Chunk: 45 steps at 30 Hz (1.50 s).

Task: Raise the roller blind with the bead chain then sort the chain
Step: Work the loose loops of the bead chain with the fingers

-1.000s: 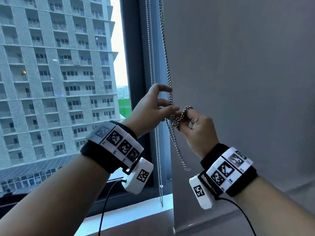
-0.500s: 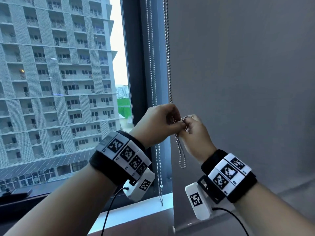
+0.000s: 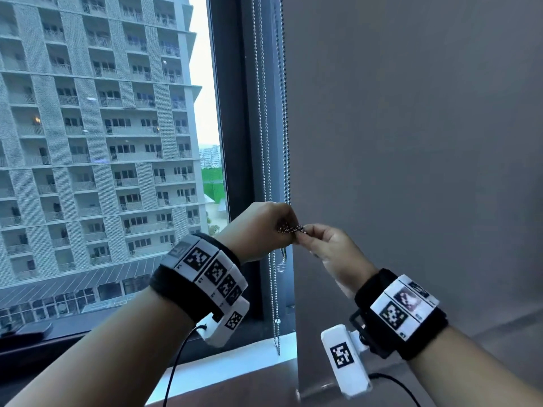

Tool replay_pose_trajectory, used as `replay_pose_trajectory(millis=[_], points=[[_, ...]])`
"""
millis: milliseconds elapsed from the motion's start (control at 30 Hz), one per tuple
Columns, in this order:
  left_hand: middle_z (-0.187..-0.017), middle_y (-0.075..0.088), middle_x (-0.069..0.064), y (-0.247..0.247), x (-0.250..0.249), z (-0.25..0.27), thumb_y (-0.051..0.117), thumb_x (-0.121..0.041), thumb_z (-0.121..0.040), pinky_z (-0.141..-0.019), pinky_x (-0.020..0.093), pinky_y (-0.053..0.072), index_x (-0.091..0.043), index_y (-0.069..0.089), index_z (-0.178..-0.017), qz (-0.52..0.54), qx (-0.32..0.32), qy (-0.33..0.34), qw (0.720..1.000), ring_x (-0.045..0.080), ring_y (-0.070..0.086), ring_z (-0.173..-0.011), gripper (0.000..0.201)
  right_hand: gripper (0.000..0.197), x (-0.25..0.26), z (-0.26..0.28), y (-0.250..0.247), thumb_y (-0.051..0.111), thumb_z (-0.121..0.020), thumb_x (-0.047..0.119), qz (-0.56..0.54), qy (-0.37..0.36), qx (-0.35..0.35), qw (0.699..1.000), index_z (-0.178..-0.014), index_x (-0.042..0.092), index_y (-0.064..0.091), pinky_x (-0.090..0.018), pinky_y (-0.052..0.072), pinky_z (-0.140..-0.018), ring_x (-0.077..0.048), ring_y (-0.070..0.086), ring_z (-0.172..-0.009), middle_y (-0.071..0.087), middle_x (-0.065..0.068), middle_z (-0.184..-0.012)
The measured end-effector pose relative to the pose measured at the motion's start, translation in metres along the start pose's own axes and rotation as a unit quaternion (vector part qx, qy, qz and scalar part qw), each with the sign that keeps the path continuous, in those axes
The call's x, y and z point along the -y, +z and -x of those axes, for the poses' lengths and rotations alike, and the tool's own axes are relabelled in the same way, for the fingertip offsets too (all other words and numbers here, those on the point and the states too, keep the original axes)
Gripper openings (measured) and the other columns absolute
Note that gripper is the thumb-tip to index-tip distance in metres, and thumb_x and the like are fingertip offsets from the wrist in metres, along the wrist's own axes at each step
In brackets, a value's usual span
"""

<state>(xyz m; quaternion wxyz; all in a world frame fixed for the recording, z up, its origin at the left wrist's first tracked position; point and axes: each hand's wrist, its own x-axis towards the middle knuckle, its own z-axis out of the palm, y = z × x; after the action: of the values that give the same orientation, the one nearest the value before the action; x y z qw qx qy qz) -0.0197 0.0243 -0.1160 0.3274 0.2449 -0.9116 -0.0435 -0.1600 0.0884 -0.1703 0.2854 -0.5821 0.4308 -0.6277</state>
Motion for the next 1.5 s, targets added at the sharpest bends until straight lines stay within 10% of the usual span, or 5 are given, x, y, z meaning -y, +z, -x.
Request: replay_pose_trajectory(millis=[100, 433, 1100, 1500], points=[[-0.081, 0.07, 0.0, 0.001, 0.001, -0.001, 0.07, -0.024, -0.075, -0.074, 0.034, 0.055, -0.016, 0.068, -0.087, -0.006, -0.006, -0.005, 1.0, 0.014, 0.066, -0.076, 0.015, 0.016, -0.004, 0.0, 0.0, 0.064, -0.085, 0.015, 0.018, -0.033, -0.059, 0.998, -0.069, 0.021, 0.065, -0.015, 0.04, -0.082, -0.006, 0.054, -0.085, 0.051, 0.005, -0.096], [-0.093, 0.058, -0.001, -0.005, -0.002, -0.007, 0.062, -0.024, -0.079, -0.08, 0.032, 0.051, -0.013, 0.067, -0.083, 0.024, -0.099, 0.062, 0.993, 0.013, 0.061, -0.079, 0.012, 0.016, 0.017, -0.005, -0.003, 0.06, -0.086, 0.005, -0.055, -0.077, -0.081, 0.992, -0.074, 0.012, 0.068, -0.006, 0.044, -0.067, 0.004, 0.059, -0.063, 0.067, 0.009, -0.062], [-0.082, 0.067, 0.001, -0.011, -0.007, -0.011, 0.072, -0.029, -0.078, -0.076, 0.03, 0.051, -0.014, 0.073, -0.089, 0.008, -0.082, -0.008, 0.997, 0.015, 0.063, -0.077, 0.018, 0.022, 0.02, -0.013, -0.005, 0.056, -0.088, 0.009, -0.15, -0.073, -0.092, 0.982, -0.071, 0.02, 0.066, -0.019, 0.041, -0.073, -0.005, 0.058, -0.072, 0.07, 0.011, -0.068], [-0.091, 0.064, 0.0, -0.002, 0.002, -0.004, 0.068, -0.021, -0.082, -0.077, 0.02, 0.05, -0.012, 0.065, -0.091, 0.04, -0.04, 0.01, 0.998, 0.011, 0.064, -0.082, 0.012, 0.026, 0.002, -0.013, -0.008, 0.044, -0.096, 0.016, -0.114, -0.05, -0.075, 0.989, -0.075, 0.017, 0.059, -0.014, 0.041, -0.055, -0.003, 0.049, -0.052, 0.061, 0.008, -0.055]])
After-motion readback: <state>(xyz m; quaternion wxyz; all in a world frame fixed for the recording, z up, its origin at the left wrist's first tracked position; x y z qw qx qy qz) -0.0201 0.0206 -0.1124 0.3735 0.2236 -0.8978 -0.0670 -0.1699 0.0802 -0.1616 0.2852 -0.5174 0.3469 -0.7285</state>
